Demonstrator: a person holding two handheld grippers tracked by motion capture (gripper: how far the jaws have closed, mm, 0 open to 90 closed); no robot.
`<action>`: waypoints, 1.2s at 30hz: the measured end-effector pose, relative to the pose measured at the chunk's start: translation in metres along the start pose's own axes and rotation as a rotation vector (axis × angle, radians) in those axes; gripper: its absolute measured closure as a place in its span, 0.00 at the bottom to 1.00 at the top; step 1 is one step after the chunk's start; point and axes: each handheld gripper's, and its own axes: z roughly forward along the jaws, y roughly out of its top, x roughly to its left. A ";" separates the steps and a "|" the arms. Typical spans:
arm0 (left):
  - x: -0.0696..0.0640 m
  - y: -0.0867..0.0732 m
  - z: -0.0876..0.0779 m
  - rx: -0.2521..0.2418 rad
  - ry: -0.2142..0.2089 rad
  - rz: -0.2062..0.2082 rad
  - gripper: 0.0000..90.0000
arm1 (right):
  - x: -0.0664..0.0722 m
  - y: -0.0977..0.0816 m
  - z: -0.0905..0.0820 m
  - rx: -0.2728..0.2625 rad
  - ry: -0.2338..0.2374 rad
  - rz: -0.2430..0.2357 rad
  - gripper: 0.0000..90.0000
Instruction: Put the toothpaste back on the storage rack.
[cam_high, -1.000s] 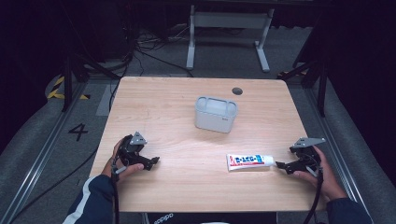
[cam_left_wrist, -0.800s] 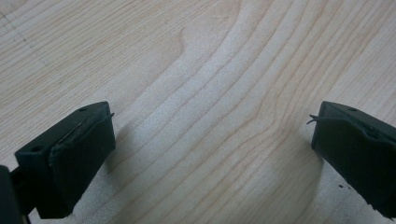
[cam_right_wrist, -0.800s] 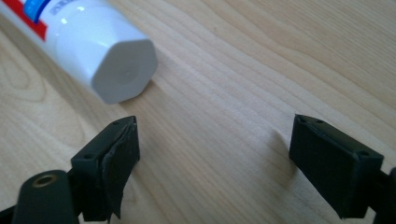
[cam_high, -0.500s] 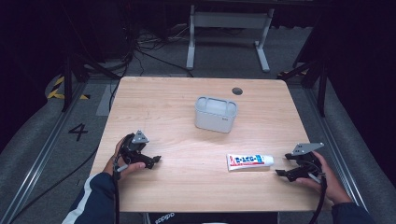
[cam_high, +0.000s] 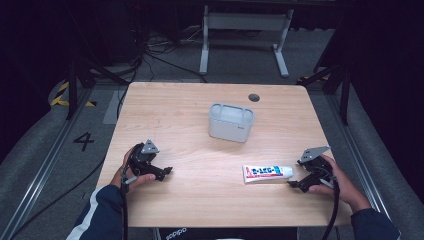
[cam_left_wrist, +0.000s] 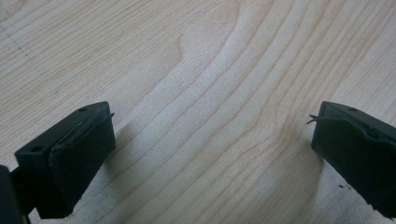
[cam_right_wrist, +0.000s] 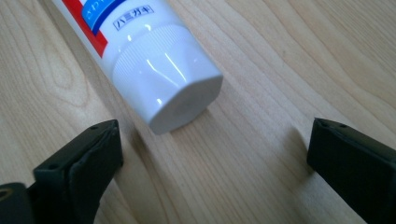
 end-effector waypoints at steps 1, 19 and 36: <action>0.000 0.000 0.000 0.000 0.000 0.000 0.00 | 0.000 0.002 0.001 0.007 0.003 -0.003 0.03; 0.000 0.000 0.000 -0.002 0.001 -0.004 0.00 | 0.025 0.057 0.017 0.126 0.032 -0.256 0.19; 0.000 0.000 0.000 -0.001 0.000 -0.003 0.00 | 0.048 0.097 0.040 0.177 0.094 -0.356 0.18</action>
